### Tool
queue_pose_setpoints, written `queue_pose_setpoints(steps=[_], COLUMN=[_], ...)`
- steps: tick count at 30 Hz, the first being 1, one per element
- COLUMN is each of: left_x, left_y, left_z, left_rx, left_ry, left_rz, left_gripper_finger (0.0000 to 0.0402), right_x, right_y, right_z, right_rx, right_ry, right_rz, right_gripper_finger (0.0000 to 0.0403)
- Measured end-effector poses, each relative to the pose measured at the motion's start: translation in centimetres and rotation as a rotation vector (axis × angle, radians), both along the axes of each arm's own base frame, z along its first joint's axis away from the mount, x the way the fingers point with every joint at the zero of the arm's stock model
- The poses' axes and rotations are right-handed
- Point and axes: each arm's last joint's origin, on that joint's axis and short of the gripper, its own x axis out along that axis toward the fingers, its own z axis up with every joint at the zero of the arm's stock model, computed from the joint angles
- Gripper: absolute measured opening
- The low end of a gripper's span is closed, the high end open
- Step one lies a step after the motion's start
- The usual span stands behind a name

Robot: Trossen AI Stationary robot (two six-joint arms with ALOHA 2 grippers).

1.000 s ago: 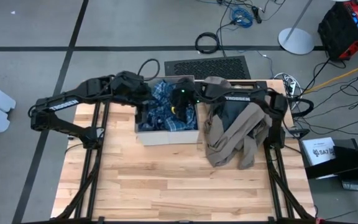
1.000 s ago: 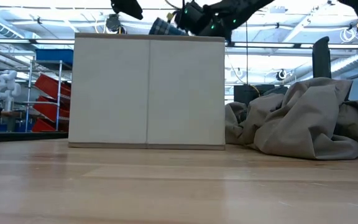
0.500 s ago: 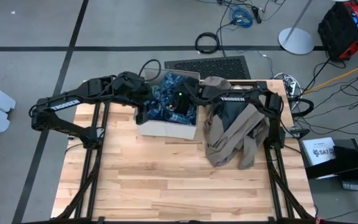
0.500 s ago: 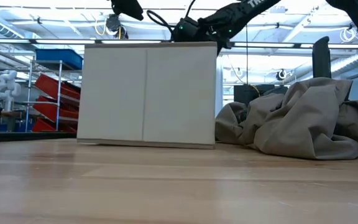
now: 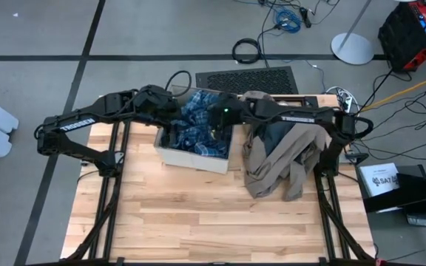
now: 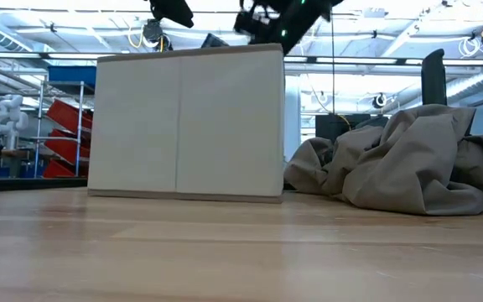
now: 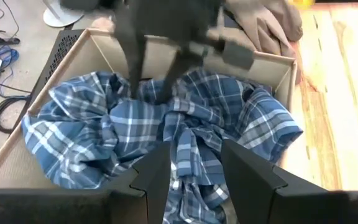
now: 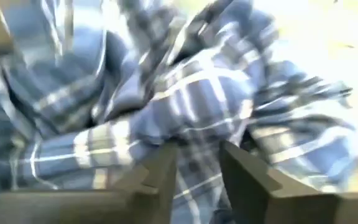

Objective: Sort clothes
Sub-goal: Put the blue polo shirt into the laundry organizer

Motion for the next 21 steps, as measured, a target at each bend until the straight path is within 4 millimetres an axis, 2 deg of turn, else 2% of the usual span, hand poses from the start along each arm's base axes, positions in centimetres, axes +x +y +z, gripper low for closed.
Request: queue_pose_setpoints(steps=[5, 9, 12, 15, 18, 21], left_x=[0.5, 1.4, 2.8, 4.8, 6.6, 7.9], left_y=[-0.2, 0.1, 0.4, 0.6, 0.6, 1.0], left_z=[-0.7, -2.2, -3.6, -4.8, -6.1, -8.0], left_rx=[-0.060, -0.062, -0.059, -0.116, -0.132, -0.104], left_ry=[-0.033, -0.047, -0.058, -0.081, -0.082, -0.007], left_rz=[-0.076, -0.084, -0.086, -0.167, -0.244, -0.237], left_gripper_finger=[0.0151, 0.0151, 0.0151, 0.0151, 0.0151, 0.0151], right_x=[-1.5, -3.1, -5.2, -7.5, -9.3, -10.9], right_y=[0.1, 0.5, 1.1, 1.7, 2.4, 2.8], right_z=[3.2, 4.9, 6.9, 8.9, 10.3, 11.3], right_rx=[-0.016, -0.030, -0.014, 0.022, 0.077, 0.095], right_ry=[-0.115, -0.126, -0.148, -0.198, -0.238, -0.256], right_rz=[-0.018, -0.015, -0.028, -0.052, -0.047, -0.056], right_gripper_finger=[0.0153, 0.0161, 0.0158, 0.0154, 0.0153, 0.0153])
